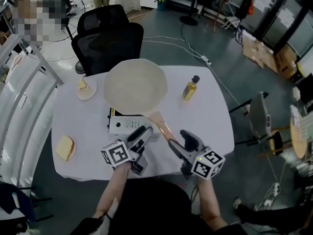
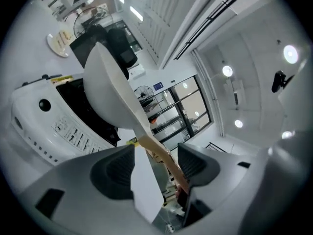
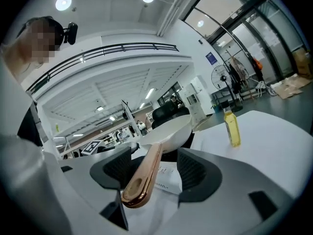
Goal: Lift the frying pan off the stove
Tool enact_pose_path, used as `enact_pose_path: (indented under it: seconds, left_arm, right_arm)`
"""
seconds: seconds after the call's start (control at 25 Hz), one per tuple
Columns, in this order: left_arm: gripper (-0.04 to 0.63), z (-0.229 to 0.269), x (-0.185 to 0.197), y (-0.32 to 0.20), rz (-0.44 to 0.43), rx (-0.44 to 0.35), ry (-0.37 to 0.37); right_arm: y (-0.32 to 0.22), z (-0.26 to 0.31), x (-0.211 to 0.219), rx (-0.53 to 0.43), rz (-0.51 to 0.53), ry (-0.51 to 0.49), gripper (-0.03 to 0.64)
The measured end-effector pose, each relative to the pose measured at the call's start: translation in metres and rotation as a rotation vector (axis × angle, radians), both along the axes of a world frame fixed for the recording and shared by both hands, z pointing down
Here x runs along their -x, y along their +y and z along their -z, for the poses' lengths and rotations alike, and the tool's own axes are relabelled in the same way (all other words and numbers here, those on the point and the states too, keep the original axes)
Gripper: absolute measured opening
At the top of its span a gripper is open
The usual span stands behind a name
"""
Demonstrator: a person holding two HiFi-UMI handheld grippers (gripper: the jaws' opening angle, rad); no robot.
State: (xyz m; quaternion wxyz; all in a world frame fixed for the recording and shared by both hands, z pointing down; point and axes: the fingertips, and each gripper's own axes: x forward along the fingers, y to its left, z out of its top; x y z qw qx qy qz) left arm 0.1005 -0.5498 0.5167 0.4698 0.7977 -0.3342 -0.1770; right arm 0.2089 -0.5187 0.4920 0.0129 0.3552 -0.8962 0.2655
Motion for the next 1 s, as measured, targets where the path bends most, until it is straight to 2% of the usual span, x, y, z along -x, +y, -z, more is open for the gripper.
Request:
enact_pose_path:
  seconds: [0.28, 0.4, 0.48, 0.64, 0.8, 0.92, 1.0]
  left_arm:
    - [0.261, 0.004, -0.012, -0.024, -0.055, 0.075, 0.096]
    - [0.262, 0.001, -0.017, -0.032, -0.066, 0.100, 0.102]
    - [0.264, -0.003, -0.016, -0.039, -0.061, 0.119, 0.081]
    - [0.265, -0.002, -0.024, -0.051, -0.074, 0.119, 0.152]
    - [0.265, -0.010, -0.028, -0.058, -0.086, 0.158, 0.155]
    - [0.264, -0.014, -0.033, -0.066, -0.102, 0.155, 0.161]
    - [0.264, -0.011, -0.037, -0.071, -0.107, 0.163, 0.196]
  right_arm:
    - [-0.001, -0.017, 0.016, 0.166, 0.149, -0.028, 0.287]
    - [0.002, -0.024, 0.023, 0.267, 0.216, -0.097, 0.285]
    - [0.002, -0.027, 0.026, 0.311, 0.241, -0.135, 0.285]
    - [0.001, -0.036, 0.027, 0.343, 0.312, -0.116, 0.285]
    - [0.004, -0.038, 0.035, 0.371, 0.432, -0.078, 0.285]
    - [0.006, -0.040, 0.040, 0.374, 0.514, -0.037, 0.285]
    - [0.003, -0.040, 0.044, 0.382, 0.546, -0.023, 0.285]
